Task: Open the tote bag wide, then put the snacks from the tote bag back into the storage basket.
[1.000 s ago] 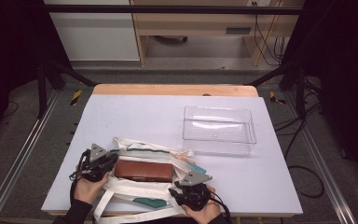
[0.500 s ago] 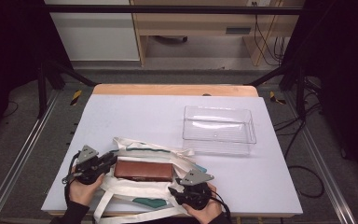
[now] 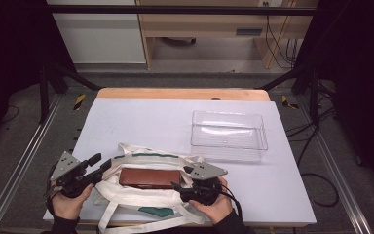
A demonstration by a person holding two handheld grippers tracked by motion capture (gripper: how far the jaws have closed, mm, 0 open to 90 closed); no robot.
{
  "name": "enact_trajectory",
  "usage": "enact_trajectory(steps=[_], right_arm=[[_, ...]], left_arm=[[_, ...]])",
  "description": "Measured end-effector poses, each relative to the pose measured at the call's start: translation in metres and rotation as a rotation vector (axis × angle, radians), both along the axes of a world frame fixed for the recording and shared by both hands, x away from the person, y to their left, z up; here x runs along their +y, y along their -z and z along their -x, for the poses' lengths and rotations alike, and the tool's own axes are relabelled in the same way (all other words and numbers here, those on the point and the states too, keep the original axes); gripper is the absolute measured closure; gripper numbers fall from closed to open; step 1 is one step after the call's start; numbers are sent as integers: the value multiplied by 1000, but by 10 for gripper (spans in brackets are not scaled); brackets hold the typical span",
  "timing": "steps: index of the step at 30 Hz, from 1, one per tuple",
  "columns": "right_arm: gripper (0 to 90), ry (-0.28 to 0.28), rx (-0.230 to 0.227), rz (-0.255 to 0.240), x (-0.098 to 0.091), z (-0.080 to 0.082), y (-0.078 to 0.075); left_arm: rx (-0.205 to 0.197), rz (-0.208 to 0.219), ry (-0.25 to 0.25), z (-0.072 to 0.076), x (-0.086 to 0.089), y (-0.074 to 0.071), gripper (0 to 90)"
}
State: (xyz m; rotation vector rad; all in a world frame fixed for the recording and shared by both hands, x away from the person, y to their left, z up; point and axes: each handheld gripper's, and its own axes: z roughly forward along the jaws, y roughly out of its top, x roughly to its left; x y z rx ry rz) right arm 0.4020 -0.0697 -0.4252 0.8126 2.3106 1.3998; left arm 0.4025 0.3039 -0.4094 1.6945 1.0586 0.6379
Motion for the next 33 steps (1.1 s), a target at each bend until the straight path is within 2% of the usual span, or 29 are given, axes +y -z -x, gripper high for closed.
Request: enact_trajectory(steps=[3,4,7,9,11,15,18,23,26,33], right_arm=[[325,-9,7,7,8,-10,-3],[317,-13,10,10,11,-13,-3],[298,-28,26,30,19,-22,1],[274,-37,37,62,23,-26,6],[256,-37,53,100,25,-30,12],[211,-53,91,144,26,-33,19],[197,-64,82,167,27,-33,21],[187,-68,93,177,28,-35,23],[174,-71,80,192,30,-34,26],[193,-96,74,241,35,-35,34]], left_arm=[[52,-37,-6,-6,5,4,429],[56,-48,-12,-7,6,7,418],[86,-64,-16,-12,8,14,414],[109,-78,-18,-15,10,20,412],[135,-85,-11,-17,11,25,430],[178,-94,-5,-21,13,35,487],[212,-102,3,-24,12,40,571],[229,-87,11,-25,12,45,702],[236,-82,13,-26,13,46,752],[236,-78,13,-26,10,47,786]])
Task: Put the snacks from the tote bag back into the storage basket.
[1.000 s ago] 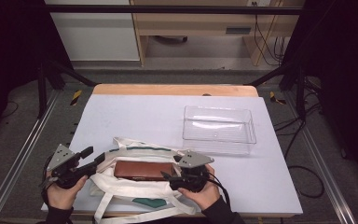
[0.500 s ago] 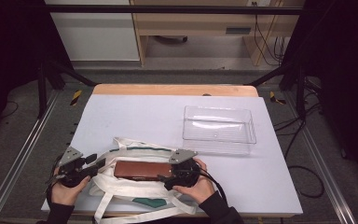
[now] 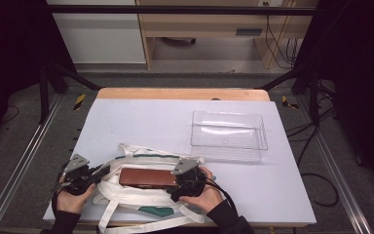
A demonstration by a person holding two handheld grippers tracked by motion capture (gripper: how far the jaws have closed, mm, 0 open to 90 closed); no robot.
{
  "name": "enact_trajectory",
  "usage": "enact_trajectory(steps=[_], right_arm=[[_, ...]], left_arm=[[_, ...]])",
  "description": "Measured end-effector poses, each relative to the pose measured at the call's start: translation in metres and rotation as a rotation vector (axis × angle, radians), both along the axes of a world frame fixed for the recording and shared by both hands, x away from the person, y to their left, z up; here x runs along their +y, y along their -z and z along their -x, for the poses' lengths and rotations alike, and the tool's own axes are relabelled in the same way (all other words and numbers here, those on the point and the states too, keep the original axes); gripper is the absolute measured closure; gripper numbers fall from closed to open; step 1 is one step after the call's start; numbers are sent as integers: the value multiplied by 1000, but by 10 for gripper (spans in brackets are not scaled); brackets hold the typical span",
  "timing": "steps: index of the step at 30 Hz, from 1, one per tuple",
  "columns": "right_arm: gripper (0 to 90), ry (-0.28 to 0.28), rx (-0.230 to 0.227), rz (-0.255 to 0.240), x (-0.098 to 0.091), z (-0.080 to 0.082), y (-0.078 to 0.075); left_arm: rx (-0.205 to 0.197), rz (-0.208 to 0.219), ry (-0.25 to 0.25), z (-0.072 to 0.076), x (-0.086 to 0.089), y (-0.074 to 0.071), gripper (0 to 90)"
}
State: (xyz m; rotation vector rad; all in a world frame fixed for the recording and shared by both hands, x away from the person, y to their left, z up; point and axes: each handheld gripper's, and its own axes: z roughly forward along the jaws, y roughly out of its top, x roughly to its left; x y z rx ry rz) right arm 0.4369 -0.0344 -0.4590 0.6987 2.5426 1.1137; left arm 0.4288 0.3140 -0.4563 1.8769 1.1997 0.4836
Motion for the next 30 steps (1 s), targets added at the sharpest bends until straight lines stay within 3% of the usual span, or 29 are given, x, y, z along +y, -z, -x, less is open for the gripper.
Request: enact_trajectory(steps=[7,12,16,22,26,30], right_arm=[[242,-22,7,-7,1,-3,1],[307,-38,8,-27,-5,-1,-8],[321,-45,16,-1,-4,3,-14],[312,-45,25,-15,-5,2,-7],[295,-49,7,-32,-7,4,-11],[317,-34,-19,-104,-10,4,-18]], left_arm=[[1,15,-5,0,0,1,793],[0,15,-11,0,0,1,800],[1,14,-13,0,0,2,805],[-12,18,-17,0,0,2,785],[-52,24,-10,-2,0,-2,686],[-99,22,8,-6,0,-11,626]])
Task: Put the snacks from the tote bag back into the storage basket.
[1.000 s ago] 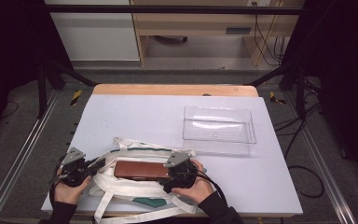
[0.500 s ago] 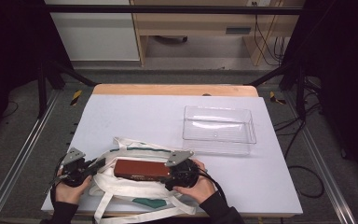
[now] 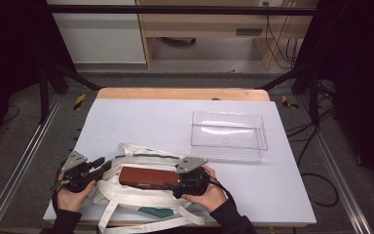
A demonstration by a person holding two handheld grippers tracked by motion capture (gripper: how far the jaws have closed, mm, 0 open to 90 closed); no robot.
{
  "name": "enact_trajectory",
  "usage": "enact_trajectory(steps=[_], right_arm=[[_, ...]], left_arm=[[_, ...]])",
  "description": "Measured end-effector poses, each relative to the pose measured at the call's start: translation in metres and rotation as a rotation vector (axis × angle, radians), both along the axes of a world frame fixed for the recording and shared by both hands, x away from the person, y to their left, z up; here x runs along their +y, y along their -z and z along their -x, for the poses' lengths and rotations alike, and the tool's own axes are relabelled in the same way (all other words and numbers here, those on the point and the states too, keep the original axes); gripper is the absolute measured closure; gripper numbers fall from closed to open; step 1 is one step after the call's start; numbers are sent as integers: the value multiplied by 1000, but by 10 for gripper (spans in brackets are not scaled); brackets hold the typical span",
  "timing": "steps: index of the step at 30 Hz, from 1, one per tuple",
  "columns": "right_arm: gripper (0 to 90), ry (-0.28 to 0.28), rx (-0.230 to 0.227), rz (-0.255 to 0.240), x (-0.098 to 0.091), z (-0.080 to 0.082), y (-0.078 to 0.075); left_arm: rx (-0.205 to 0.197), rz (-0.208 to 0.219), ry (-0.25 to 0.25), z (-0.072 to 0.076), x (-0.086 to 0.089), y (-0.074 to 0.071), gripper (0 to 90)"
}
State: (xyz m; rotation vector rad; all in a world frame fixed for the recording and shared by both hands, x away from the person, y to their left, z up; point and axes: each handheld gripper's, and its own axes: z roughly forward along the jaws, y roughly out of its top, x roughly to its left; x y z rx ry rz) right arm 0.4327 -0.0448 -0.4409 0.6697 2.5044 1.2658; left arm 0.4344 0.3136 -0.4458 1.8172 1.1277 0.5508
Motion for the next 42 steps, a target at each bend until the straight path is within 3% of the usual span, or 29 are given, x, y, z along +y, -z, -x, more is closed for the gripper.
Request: enact_trajectory(steps=[3,7,16,22,28,31,37,42], right_arm=[[356,-31,10,-15,3,1,-2],[380,-53,6,-8,9,2,0],[344,-41,16,0,8,-4,2],[324,-48,22,33,15,-8,7],[297,-72,3,118,27,-10,12],[318,-86,-7,132,29,-11,13],[379,-119,7,221,29,-8,-1],[375,-105,25,210,27,-7,1]], left_arm=[[11,-1,5,-5,-1,0,661],[52,4,11,-7,-5,3,798],[67,5,12,-8,-5,5,825],[78,18,18,-8,-5,5,850],[83,28,21,-7,-5,5,858],[81,27,15,-6,-6,5,859],[63,28,-8,-4,-7,6,859],[55,22,-12,-3,-8,7,856]])
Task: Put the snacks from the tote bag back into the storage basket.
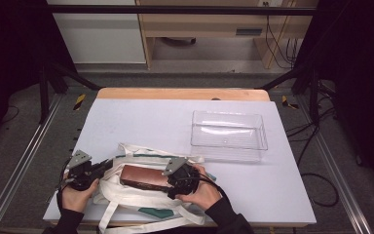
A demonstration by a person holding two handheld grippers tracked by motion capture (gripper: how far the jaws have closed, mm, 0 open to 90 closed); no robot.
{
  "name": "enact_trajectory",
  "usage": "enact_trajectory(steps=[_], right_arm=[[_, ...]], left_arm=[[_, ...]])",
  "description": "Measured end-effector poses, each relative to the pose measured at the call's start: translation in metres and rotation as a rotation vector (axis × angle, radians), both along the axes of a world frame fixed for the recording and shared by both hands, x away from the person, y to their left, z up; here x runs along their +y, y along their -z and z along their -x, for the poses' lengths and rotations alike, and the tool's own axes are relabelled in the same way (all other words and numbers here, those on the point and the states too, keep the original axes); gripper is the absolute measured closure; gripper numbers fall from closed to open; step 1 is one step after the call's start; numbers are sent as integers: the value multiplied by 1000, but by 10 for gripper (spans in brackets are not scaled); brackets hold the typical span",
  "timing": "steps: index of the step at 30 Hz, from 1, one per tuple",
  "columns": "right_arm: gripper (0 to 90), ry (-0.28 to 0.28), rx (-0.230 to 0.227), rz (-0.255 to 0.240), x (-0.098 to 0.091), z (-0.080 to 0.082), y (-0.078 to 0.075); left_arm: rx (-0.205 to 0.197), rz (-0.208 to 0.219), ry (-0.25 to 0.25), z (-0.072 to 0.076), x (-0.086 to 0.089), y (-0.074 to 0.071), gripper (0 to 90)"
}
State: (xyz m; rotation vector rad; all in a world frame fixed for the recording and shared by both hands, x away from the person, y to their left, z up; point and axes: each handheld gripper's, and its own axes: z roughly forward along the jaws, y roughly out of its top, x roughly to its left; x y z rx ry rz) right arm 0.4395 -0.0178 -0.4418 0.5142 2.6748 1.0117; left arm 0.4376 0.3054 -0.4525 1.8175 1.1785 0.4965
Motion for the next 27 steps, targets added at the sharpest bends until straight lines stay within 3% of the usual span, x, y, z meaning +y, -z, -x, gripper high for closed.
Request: enact_trajectory(steps=[5,7,11,16,19,23,27], right_arm=[[326,26,3,-28,0,1,0],[283,30,0,-68,0,4,-6],[308,19,-38,-115,5,5,-19],[361,7,0,-84,22,-6,-11],[363,-9,11,-32,30,-9,-7],[368,-15,37,-35,31,-12,-6],[375,-31,32,-24,32,-12,-7]], left_arm=[[-11,-19,-5,1,1,0,825],[-11,-21,-11,1,1,0,779],[-12,-28,-2,1,3,-1,756],[-19,-85,4,6,3,-2,769],[-9,-76,15,6,5,-1,813],[-3,-77,19,6,3,-1,847],[5,-55,19,6,4,-1,851]])
